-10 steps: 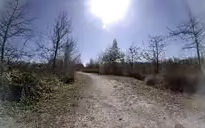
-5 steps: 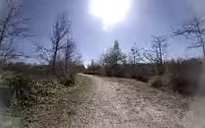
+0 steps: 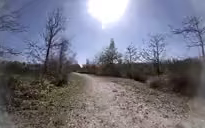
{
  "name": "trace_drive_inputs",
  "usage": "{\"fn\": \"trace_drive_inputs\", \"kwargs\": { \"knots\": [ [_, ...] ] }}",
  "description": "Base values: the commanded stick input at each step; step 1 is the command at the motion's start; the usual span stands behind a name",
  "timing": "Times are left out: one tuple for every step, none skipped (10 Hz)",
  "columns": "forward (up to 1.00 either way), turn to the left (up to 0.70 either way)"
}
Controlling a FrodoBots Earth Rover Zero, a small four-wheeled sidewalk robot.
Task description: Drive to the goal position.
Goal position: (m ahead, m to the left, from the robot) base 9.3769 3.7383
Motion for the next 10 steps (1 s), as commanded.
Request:
{"fn": "trace_drive_inputs", "kwargs": {
  "knots": [
    [0.5, 0.0],
    [0.5, 0.0],
    [0.5, 0.0],
    [0.5, 0.0],
    [0.5, 0.0],
    [0.5, 0.0],
    [0.5, 0.0],
    [0.5, 0.0],
    [0.5, 0.0],
    [0.5, 0.0]
  ]
}}
